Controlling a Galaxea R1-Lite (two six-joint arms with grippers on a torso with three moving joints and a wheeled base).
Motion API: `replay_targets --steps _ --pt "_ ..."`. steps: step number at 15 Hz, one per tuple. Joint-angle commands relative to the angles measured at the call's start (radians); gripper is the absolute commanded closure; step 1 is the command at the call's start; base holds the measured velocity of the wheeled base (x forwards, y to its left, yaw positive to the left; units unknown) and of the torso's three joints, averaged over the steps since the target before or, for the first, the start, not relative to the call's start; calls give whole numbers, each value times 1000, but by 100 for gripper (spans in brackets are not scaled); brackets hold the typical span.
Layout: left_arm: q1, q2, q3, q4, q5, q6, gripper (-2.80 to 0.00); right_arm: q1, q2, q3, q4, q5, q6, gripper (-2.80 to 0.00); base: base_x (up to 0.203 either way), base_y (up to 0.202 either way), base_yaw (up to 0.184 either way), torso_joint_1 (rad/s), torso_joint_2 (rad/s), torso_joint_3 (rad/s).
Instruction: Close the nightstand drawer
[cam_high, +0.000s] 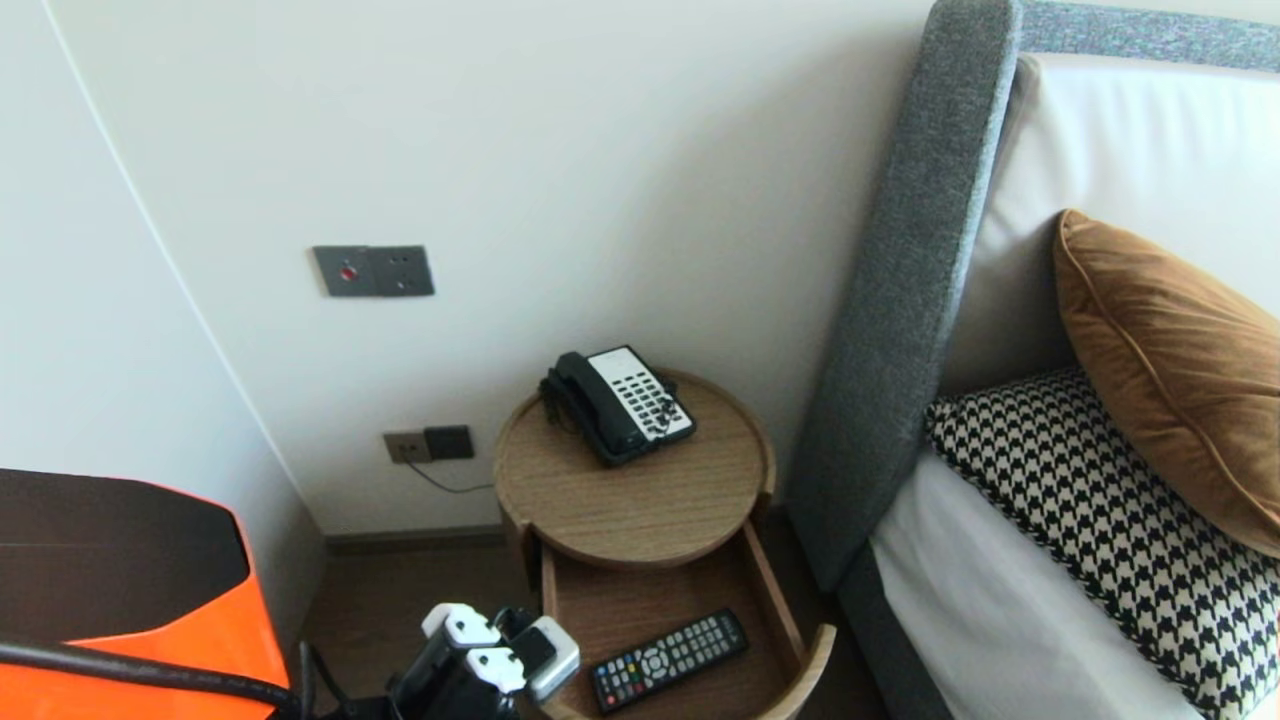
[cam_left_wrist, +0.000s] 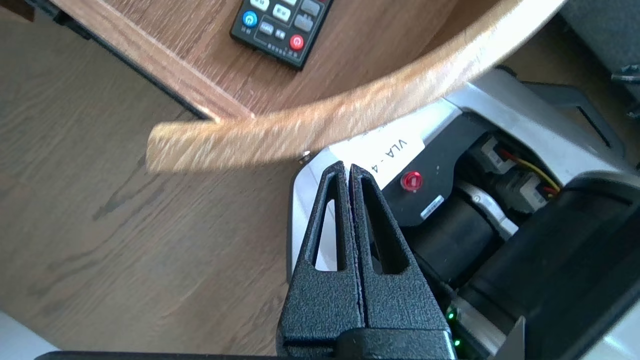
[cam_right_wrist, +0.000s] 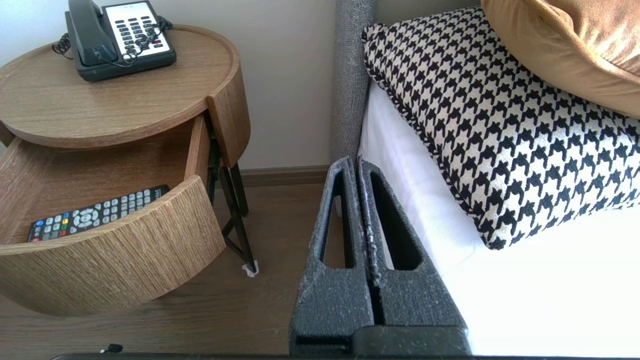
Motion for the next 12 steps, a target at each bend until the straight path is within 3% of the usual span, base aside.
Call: replay_targets --steps 1,12 --pt "0 30 -22 -5 2 -18 0 0 0 0 -1 0 0 0 0 0 0 0 0 0" --pt "55 62 -118 -24 39 -56 0 0 0 0 -1 0 0 0 0 0 0 0 0 0"
